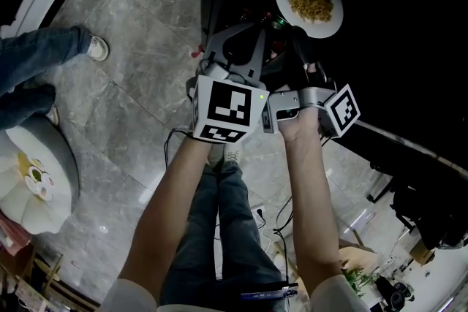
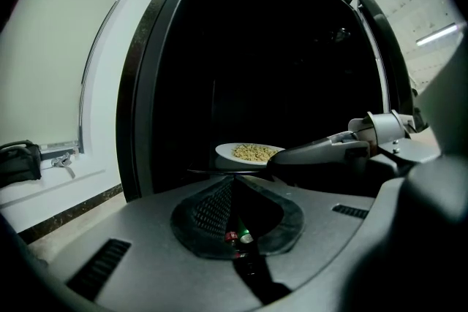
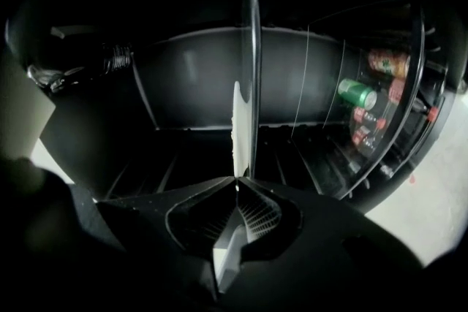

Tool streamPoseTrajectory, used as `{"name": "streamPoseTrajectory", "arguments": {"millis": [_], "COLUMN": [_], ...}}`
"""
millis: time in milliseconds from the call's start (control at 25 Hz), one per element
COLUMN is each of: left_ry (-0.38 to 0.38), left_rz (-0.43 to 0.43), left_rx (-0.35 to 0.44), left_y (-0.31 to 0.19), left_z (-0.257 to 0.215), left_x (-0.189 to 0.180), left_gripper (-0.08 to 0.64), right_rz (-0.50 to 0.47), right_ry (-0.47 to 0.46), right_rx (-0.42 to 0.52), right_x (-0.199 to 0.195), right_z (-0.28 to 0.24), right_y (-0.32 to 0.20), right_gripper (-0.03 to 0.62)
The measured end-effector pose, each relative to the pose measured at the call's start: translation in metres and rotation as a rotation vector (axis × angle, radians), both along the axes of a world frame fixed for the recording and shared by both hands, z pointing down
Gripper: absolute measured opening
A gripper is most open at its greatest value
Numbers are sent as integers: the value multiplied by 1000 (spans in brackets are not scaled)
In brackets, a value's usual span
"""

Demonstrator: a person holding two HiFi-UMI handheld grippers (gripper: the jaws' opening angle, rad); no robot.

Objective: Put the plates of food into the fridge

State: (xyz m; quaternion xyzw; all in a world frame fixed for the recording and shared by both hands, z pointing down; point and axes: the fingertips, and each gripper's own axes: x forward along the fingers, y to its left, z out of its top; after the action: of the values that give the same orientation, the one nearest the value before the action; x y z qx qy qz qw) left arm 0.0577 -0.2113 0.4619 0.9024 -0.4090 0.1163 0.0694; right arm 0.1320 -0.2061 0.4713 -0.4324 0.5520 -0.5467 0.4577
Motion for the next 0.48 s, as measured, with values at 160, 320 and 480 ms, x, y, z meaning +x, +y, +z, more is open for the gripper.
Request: {"name": "streamPoseTrajectory", "arguments": {"millis": [160, 320, 480], "left_ry": [16, 10, 27], "left_rz": [1, 0, 3], "left_rx": [8, 3, 9], "left_y": [-4, -6, -2], "left_z": [-3, -3, -5], "left_x": [2, 2, 1], "left_gripper": [6, 7, 6], "right_rz": [-28, -25, -13], "right_ry": [-1, 12, 26], "right_rx": [8, 1, -7], "right_x": [-4, -3, 0], "right_z": [-1, 1, 2], "right_y": [0, 1, -3], "right_gripper": [20, 20, 20]}}
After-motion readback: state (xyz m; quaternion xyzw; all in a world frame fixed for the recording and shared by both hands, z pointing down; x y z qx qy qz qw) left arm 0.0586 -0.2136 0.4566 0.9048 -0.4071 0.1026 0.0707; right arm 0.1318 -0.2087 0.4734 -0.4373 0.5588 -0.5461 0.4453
